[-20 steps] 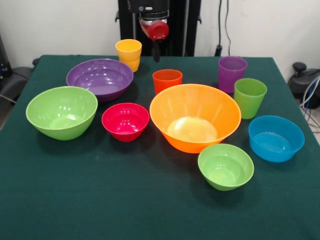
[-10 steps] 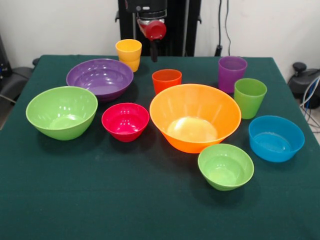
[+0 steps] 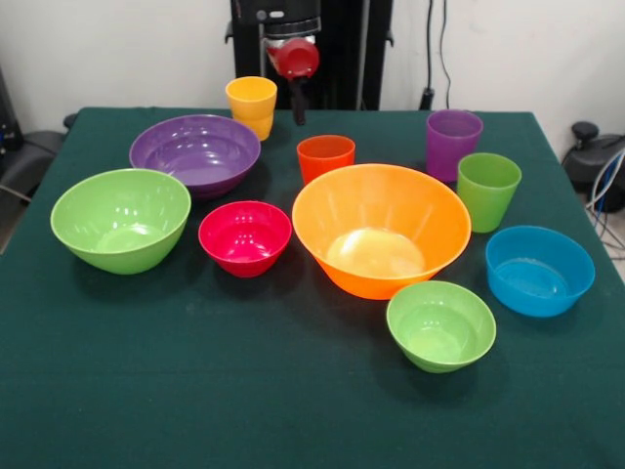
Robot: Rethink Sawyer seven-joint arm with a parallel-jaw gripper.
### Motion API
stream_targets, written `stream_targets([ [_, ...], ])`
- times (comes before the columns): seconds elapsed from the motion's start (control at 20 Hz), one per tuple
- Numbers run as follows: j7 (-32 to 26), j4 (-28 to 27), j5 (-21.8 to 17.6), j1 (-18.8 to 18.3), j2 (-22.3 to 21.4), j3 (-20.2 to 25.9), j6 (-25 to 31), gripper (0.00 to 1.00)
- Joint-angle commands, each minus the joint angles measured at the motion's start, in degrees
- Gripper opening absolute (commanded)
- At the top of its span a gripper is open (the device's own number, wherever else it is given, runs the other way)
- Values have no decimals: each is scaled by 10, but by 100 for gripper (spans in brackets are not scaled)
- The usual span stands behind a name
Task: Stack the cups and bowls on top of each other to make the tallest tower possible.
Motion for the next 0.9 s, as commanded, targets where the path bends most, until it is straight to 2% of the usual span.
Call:
stream_targets([
  [0.05,-56,17,21,-53,-25,121,-23,0],
  [0.2,-61,30,27,-83,-32,155,-10,0],
  [0.6,-40,58,30,-123,-37,226,42,0],
  [0.9,-30,48,24,-113,-40,211,30,0],
])
